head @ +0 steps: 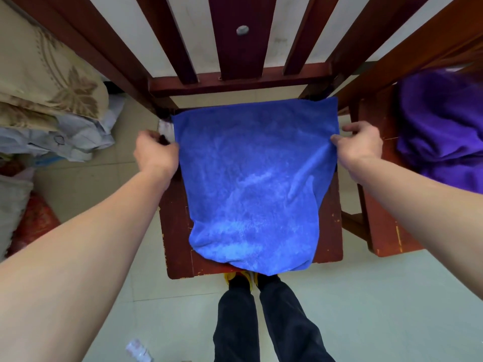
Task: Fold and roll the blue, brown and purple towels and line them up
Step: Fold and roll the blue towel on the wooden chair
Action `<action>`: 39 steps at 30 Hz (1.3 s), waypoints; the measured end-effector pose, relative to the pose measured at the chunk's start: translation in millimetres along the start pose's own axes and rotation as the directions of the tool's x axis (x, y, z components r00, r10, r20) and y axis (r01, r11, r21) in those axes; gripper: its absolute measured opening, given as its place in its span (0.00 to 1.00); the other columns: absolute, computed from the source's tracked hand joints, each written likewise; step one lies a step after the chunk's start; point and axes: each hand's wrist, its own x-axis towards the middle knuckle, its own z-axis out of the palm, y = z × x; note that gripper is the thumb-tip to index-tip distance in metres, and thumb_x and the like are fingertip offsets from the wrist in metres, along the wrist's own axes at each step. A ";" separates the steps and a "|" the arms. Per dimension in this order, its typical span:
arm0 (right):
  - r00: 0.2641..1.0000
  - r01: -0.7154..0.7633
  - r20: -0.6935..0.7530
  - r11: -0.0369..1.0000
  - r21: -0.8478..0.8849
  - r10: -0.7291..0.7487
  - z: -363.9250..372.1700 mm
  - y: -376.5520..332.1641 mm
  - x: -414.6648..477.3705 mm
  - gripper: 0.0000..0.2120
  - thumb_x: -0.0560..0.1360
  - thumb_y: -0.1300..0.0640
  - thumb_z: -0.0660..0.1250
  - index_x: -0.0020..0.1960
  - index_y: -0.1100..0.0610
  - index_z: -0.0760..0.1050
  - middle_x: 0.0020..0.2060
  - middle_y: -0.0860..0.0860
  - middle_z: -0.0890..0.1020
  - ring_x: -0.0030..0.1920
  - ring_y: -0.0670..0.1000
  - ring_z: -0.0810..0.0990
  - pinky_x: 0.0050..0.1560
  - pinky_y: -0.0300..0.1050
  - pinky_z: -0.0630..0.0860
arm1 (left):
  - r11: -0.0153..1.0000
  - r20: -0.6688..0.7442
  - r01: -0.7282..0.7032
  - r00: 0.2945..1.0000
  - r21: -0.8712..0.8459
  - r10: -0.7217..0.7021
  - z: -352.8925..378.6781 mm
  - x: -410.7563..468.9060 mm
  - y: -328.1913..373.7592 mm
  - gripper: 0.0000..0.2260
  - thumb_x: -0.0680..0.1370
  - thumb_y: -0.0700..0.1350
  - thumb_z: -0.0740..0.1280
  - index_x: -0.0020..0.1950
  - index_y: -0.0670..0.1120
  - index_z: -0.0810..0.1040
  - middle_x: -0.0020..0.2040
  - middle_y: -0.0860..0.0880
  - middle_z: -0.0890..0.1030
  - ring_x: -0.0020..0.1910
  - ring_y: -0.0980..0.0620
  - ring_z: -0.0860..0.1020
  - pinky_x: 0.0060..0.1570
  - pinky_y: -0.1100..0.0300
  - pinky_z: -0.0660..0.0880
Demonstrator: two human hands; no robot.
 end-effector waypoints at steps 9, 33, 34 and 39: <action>0.826 -0.440 0.477 0.872 0.215 0.300 -5.2 65.0 -108.5 0.09 0.72 0.55 0.74 0.39 0.57 0.75 0.41 0.55 0.82 0.40 0.54 0.79 0.34 0.43 0.72 | 0.918 0.302 0.395 0.880 -0.040 -0.366 4.6 -110.1 -82.3 0.15 0.67 0.48 0.78 0.39 0.43 0.74 0.36 0.46 0.79 0.34 0.47 0.76 0.37 0.57 0.73; 0.782 -0.397 0.584 0.896 0.199 0.216 -19.2 62.8 -110.7 0.08 0.72 0.50 0.72 0.39 0.53 0.77 0.43 0.48 0.83 0.42 0.47 0.79 0.44 0.44 0.71 | 0.884 0.514 0.412 0.820 -0.222 -0.253 -16.4 -113.7 -75.1 0.11 0.72 0.42 0.73 0.36 0.50 0.71 0.42 0.52 0.83 0.44 0.53 0.80 0.52 0.54 0.73; 0.810 -0.381 0.551 0.895 0.232 0.202 -20.4 67.8 -113.2 0.11 0.73 0.52 0.72 0.36 0.54 0.75 0.40 0.50 0.82 0.40 0.49 0.78 0.41 0.43 0.71 | 0.899 0.501 0.383 0.832 -0.211 -0.237 -17.1 -116.6 -78.2 0.12 0.73 0.41 0.72 0.34 0.48 0.71 0.41 0.51 0.83 0.42 0.53 0.80 0.52 0.55 0.74; 0.921 -0.294 0.355 0.879 0.374 0.157 -34.4 59.9 -99.7 0.11 0.76 0.55 0.69 0.37 0.58 0.74 0.38 0.59 0.78 0.37 0.53 0.74 0.40 0.50 0.74 | 0.859 0.363 0.360 0.905 -0.366 -0.224 -34.7 -94.4 -61.9 0.12 0.77 0.37 0.67 0.36 0.44 0.69 0.29 0.45 0.73 0.32 0.49 0.77 0.44 0.53 0.80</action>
